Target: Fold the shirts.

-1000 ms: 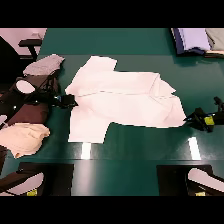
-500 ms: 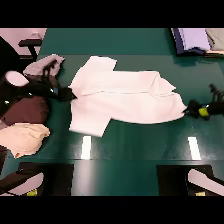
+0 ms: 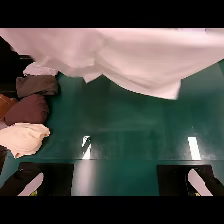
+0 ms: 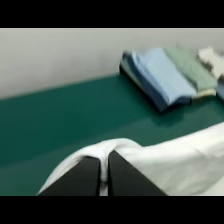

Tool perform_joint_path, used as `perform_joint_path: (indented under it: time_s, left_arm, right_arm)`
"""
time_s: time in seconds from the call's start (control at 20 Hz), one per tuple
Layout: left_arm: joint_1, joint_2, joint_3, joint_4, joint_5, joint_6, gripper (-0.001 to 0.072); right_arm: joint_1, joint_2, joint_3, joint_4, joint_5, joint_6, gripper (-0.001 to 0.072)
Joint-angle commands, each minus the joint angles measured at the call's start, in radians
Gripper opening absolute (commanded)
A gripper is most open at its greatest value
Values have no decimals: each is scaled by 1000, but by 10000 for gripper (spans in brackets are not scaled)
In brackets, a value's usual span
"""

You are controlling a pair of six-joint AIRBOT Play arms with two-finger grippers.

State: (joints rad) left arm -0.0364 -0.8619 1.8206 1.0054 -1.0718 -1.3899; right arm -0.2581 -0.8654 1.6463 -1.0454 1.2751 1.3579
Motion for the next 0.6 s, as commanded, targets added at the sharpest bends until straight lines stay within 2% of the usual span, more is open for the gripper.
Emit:
perform_joint_path:
  time_s: [0.0,0.15,0.25,0.4,0.55]
  left_arm:
    - [0,31,277,19,-5,-73,23]
    - [0,34,354,60,8,-91,23]
    - [0,32,338,141,-38,-134,23]
    - [0,31,138,207,-60,-159,24]
    - [0,-5,-129,214,-56,-171,25]
  right_arm:
    - [1,66,206,-5,23,3,12]
    - [1,29,356,-60,105,53,12]
    - [1,-29,456,-99,198,80,12]
    - [1,-113,472,-98,266,111,11]
    - [1,-185,318,-100,277,127,11]
